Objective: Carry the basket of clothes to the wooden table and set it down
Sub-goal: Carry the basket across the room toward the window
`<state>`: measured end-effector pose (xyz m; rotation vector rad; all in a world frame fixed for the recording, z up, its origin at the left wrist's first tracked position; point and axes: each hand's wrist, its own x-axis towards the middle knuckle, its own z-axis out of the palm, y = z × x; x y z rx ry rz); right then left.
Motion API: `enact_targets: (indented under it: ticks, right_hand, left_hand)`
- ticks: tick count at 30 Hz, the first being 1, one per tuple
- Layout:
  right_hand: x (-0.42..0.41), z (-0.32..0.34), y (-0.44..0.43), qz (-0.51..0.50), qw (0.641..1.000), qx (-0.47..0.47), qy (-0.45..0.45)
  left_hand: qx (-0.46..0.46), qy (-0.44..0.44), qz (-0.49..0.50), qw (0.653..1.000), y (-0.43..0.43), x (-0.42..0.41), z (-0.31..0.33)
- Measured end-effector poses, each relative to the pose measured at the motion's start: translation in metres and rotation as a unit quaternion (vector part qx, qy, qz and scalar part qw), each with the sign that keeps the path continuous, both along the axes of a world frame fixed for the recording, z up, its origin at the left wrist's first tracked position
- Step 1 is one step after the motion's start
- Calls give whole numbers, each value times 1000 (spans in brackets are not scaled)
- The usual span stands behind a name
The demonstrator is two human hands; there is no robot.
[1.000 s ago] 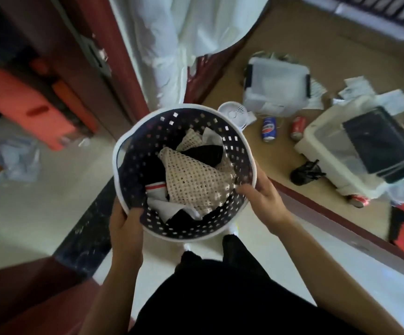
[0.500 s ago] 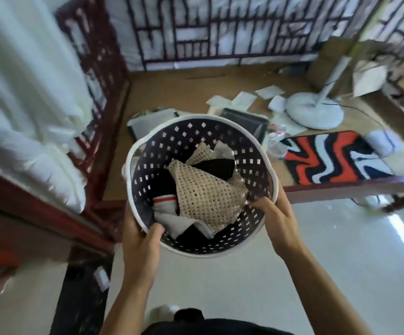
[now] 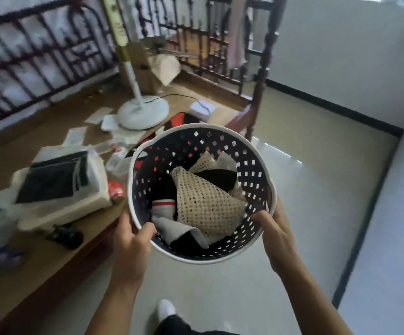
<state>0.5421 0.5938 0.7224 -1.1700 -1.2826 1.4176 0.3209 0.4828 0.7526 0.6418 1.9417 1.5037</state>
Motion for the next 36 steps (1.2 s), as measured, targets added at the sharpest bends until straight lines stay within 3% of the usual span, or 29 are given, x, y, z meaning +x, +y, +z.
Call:
enact_targets:
  ticks: [6, 13, 23, 29, 36]
  right_hand:
    - [61, -17, 77, -91, 995, -36, -8]
    - [122, -14, 208, -171, 983, -62, -37]
    - [228, 2, 365, -360, 929, -80, 11]
    - [295, -13, 507, -352, 932, -91, 4]
    - [339, 9, 680, -266, 960, -80, -20]
  left_hand:
    - [-18, 26, -91, 995, 118, 48, -22]
    - [2, -3, -209, 978, 296, 94, -37]
    - [39, -18, -381, 923, 535, 208, -17]
    - [18, 6, -383, 924, 679, 274, -38]
    - [7, -7, -303, 953, 806, 308, -20]
